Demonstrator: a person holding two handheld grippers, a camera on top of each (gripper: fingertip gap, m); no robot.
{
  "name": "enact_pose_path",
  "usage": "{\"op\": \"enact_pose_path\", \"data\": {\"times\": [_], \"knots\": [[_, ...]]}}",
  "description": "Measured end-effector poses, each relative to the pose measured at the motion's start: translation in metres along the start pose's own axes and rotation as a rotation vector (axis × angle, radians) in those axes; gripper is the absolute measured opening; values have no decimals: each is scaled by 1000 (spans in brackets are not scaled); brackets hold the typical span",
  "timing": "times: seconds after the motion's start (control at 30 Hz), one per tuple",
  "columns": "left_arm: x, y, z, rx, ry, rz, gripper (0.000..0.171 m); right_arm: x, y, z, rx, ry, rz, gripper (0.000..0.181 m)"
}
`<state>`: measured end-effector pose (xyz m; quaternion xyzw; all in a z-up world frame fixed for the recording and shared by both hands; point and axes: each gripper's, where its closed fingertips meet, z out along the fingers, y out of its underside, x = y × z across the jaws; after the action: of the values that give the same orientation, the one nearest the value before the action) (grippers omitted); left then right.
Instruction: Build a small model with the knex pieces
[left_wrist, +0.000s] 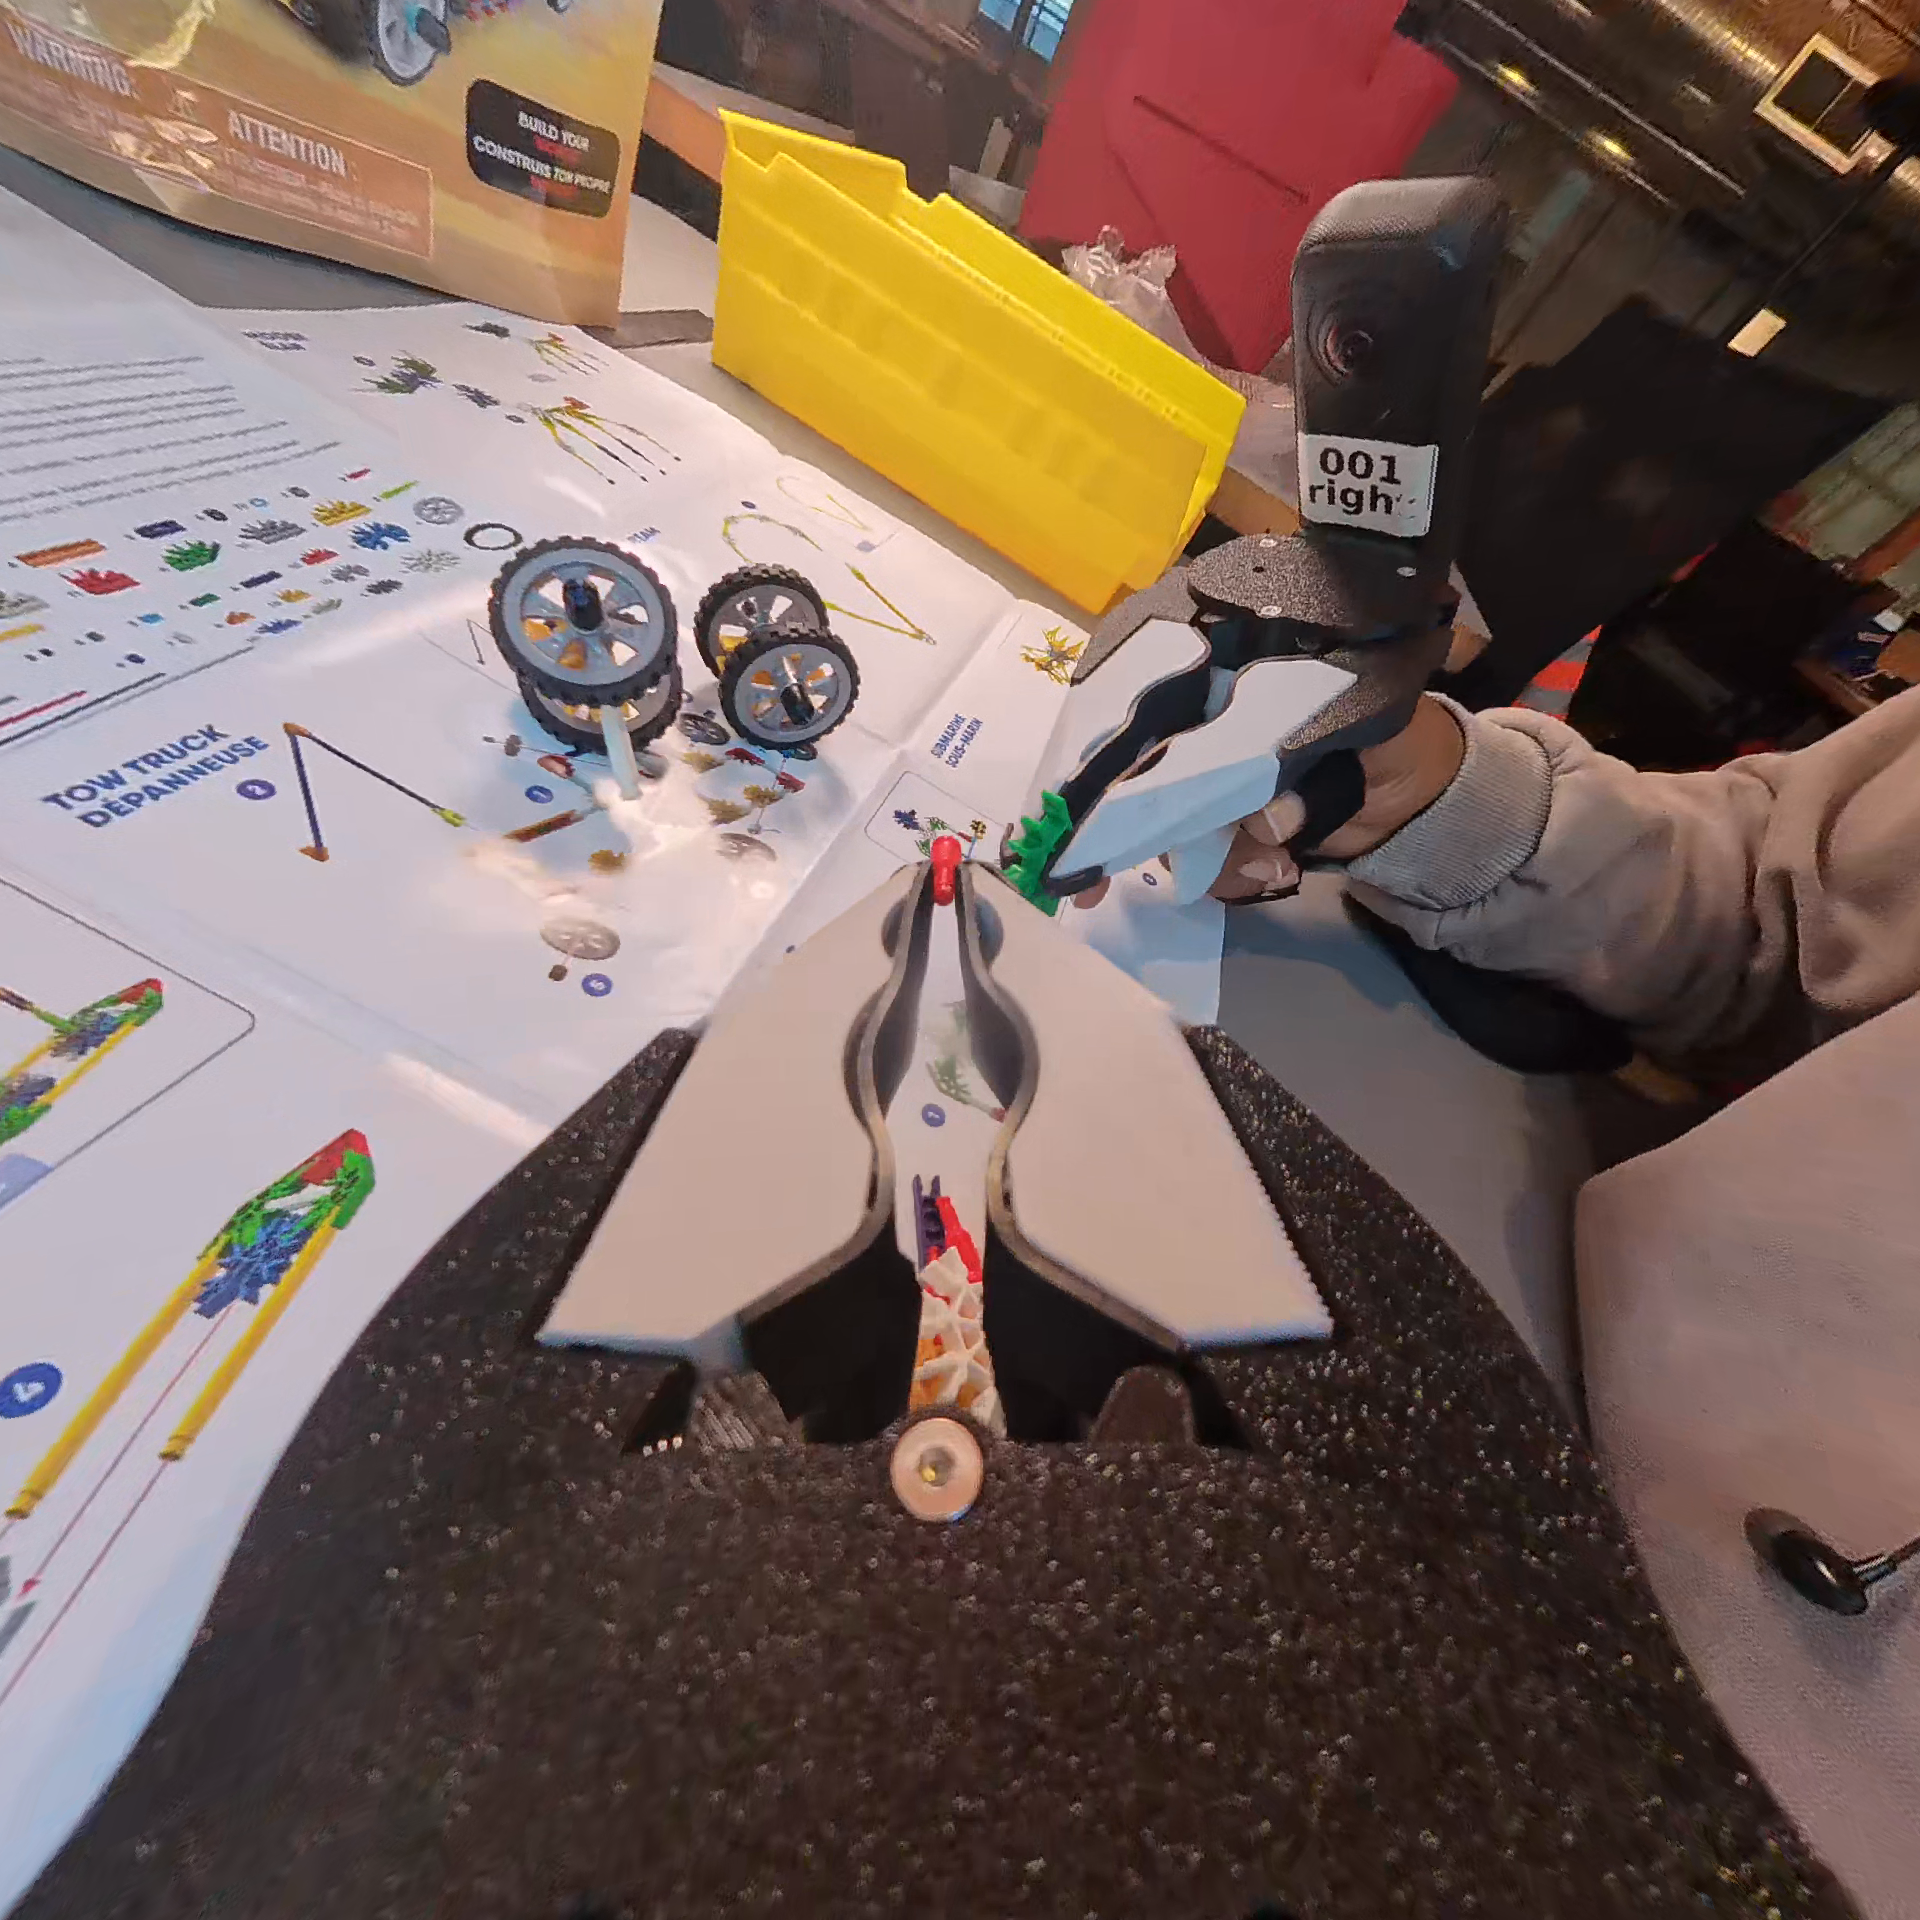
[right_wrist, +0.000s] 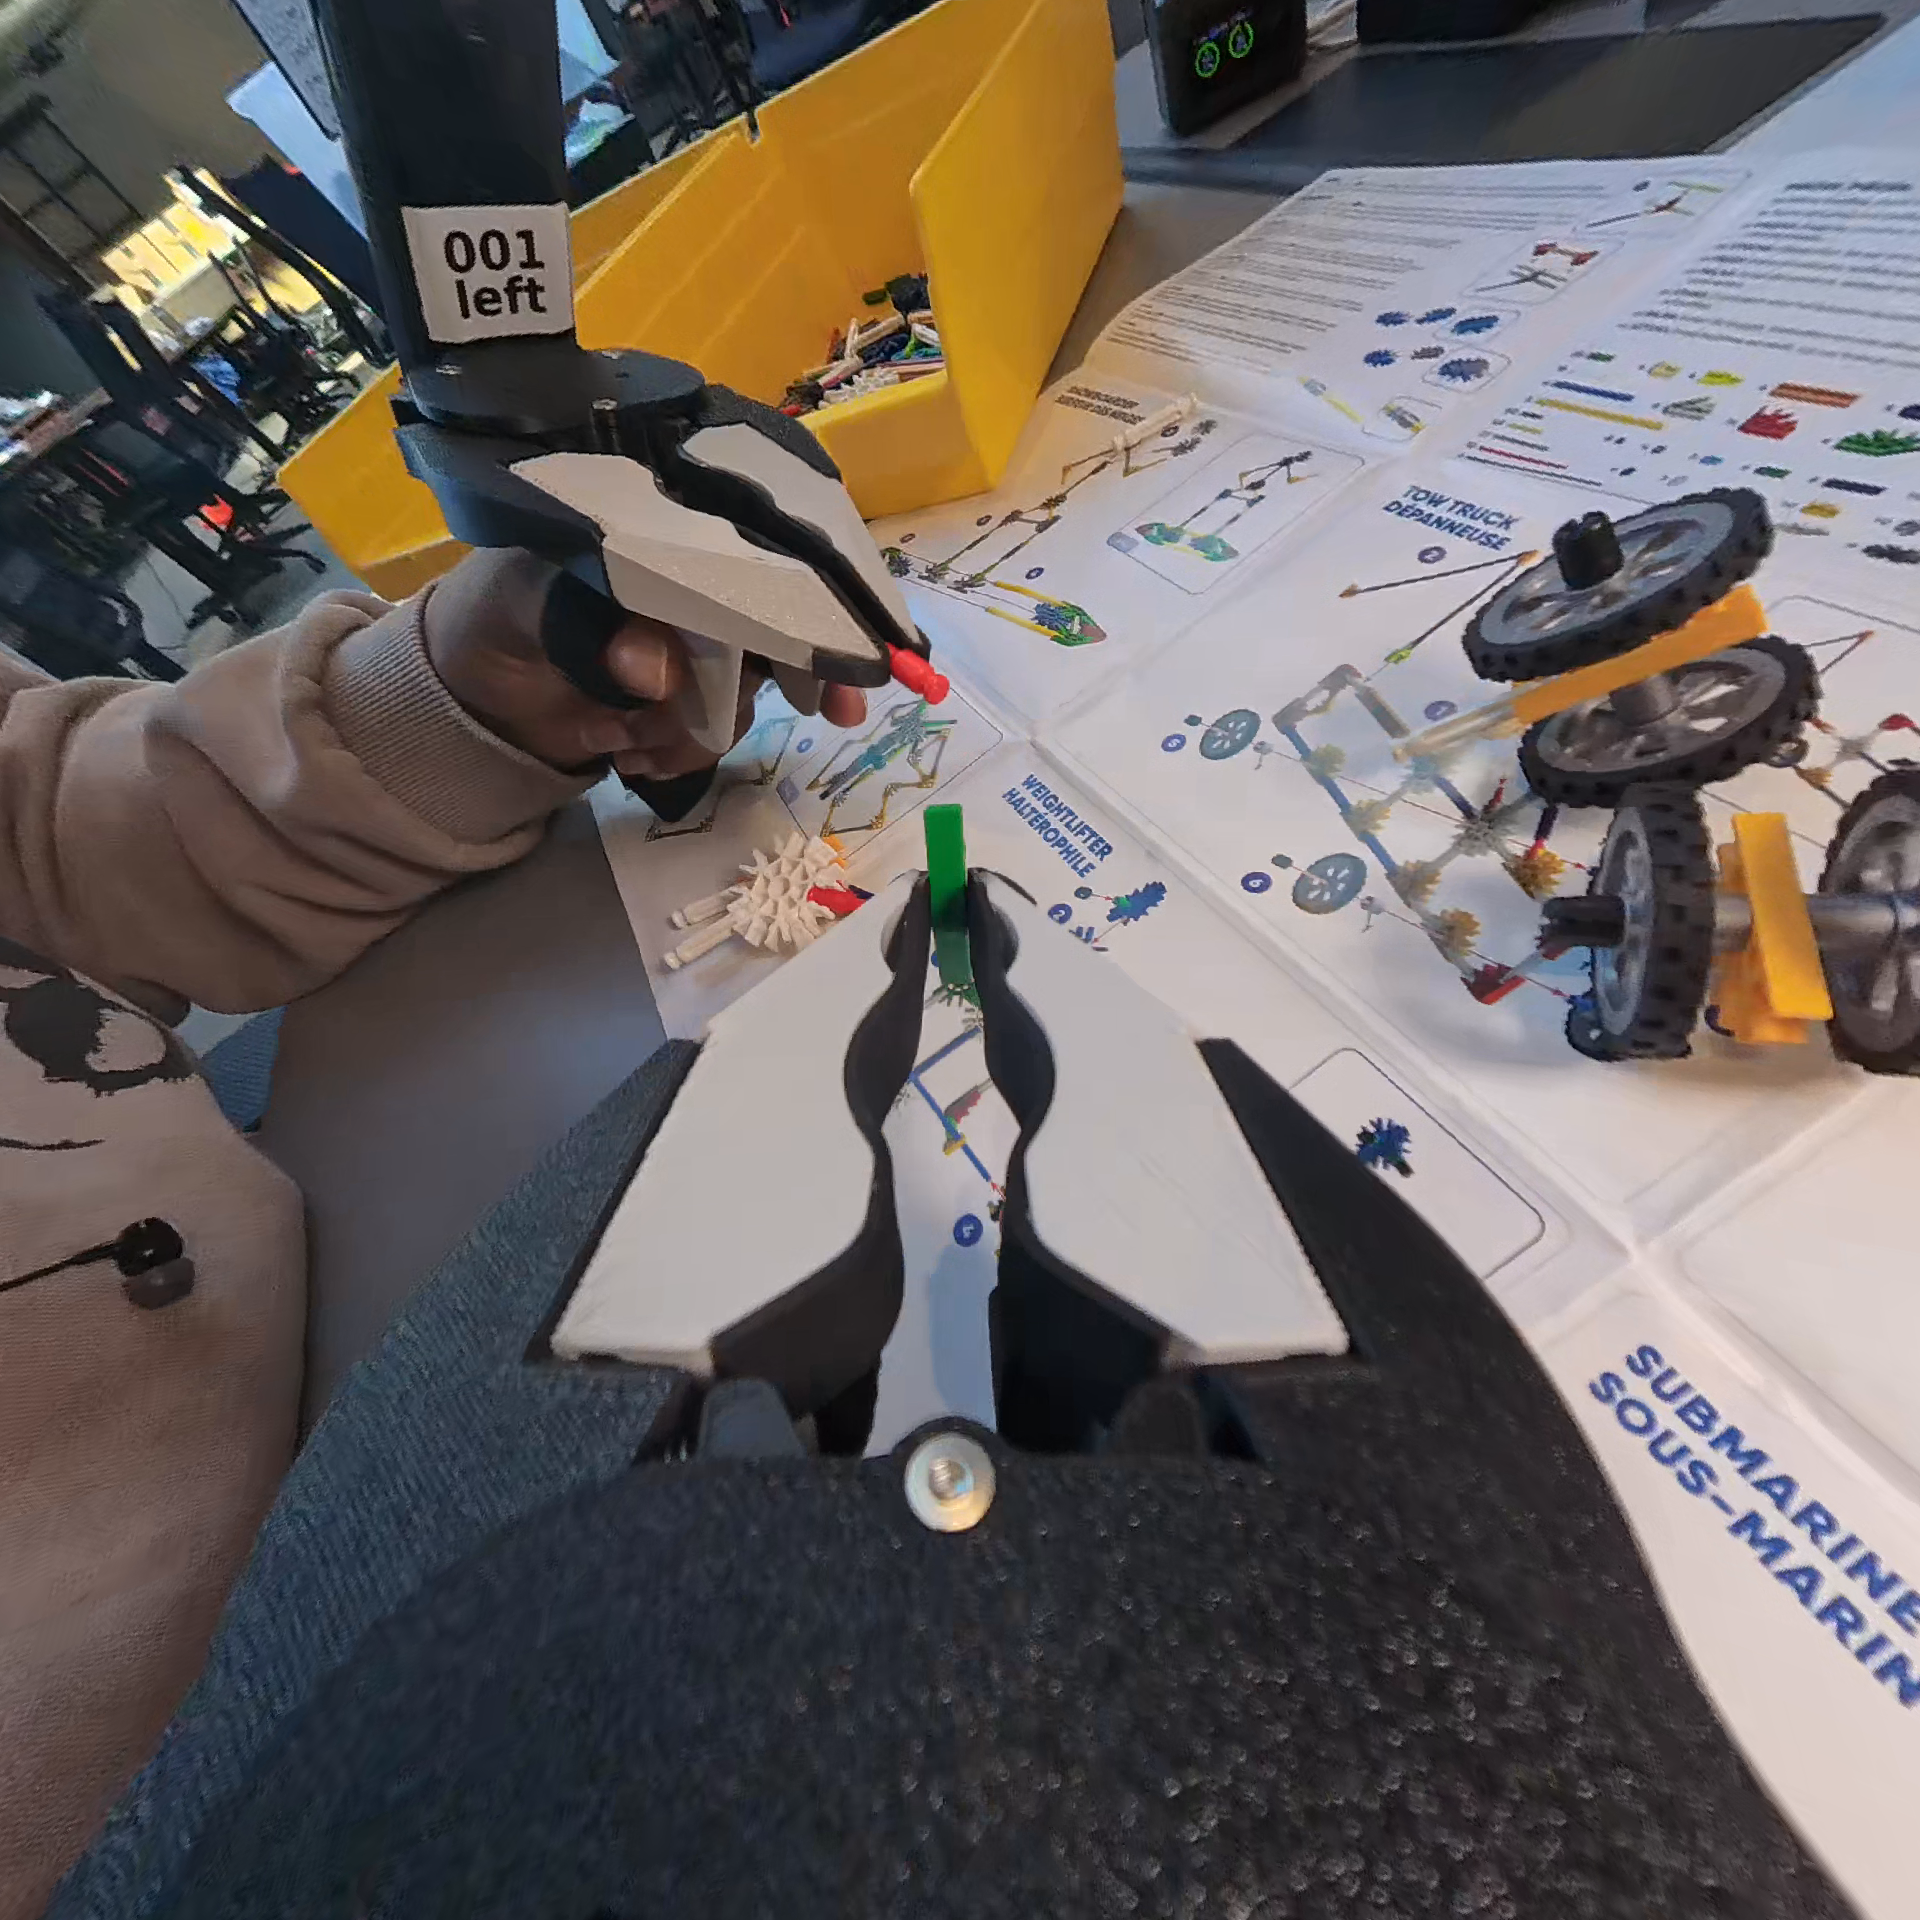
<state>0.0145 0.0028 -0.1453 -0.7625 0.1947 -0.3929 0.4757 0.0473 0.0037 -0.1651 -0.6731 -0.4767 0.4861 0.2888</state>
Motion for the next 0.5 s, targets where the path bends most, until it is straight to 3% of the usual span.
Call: {"op": "enact_pose_path", "data": {"times": [0.3, 0.4, 0.5], "knots": [[1, -9, -16, 37, -65, 200, 2, 1, -1, -1, 27, 31, -106, 4], [-15, -21, -32, 45, -217, 311, 2, 0, 0, -3, 22, 39, -119, 4], [-53, -47, -78, 25, -538, 453, 1, 0, -3, -6, 33, 49, -127, 4]]}}
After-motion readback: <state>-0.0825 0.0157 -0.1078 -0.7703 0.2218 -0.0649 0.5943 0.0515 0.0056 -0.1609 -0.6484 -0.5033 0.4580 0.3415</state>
